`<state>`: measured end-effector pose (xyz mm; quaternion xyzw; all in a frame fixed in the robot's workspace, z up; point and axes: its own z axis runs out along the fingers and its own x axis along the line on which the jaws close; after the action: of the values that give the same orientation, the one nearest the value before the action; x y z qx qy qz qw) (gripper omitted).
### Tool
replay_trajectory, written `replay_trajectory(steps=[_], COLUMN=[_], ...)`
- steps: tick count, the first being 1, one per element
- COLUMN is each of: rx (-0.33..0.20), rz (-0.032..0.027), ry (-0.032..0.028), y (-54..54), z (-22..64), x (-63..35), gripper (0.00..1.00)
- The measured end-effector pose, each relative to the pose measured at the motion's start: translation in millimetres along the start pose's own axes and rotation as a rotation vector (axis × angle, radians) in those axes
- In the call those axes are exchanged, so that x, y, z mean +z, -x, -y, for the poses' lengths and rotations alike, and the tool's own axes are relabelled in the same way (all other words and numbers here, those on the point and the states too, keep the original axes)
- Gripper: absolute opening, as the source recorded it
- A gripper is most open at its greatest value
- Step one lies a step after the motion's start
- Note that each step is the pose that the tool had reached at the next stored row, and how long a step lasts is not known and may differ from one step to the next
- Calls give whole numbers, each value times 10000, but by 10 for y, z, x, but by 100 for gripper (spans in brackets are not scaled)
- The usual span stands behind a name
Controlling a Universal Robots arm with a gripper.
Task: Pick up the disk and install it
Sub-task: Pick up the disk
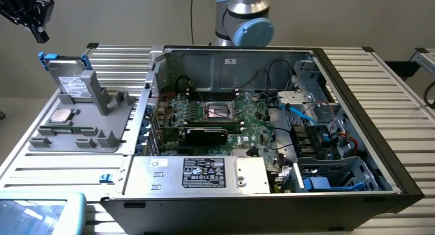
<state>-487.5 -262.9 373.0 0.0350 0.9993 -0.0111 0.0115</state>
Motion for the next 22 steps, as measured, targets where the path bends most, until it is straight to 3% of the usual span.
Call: replay_trajectory(steps=[8,17,22], rx=[8,1163,1238], rz=[0,-24,-27], ry=[0,-22,-25], y=[0,0,0], z=[0,0,0], x=[0,0,0], gripper=[11,11,11])
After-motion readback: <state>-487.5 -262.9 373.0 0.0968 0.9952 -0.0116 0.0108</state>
